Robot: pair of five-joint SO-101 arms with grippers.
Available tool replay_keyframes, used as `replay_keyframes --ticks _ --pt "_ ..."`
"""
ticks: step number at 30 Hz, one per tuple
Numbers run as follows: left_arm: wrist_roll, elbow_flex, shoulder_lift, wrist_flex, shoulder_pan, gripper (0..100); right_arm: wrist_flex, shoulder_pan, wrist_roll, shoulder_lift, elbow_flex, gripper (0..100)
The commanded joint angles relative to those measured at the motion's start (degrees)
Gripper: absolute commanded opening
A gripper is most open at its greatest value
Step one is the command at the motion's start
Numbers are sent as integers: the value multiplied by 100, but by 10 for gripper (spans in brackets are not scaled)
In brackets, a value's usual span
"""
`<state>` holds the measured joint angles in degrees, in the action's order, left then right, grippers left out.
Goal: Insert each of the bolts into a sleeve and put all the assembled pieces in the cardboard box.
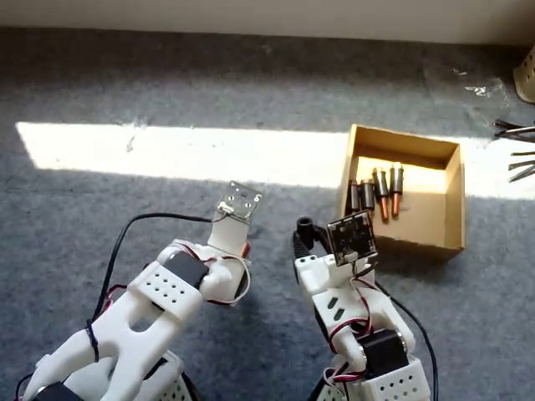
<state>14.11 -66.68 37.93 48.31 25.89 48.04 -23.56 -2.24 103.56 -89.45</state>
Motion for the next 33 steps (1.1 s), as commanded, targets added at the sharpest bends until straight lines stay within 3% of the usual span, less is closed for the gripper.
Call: replay_keyframes --ticks 1,9,15,33 --pt "132 13 -13 -70 -400 108 31 57 -26 110 66 26" --pt "141 -84 -22 -79 -444 108 31 57 -26 110 66 26" --pt "141 -295 -22 -88 -48 108 31 57 -26 110 66 26" --pt "149 -637 -22 -589 286 108 31 57 -26 110 66 26"
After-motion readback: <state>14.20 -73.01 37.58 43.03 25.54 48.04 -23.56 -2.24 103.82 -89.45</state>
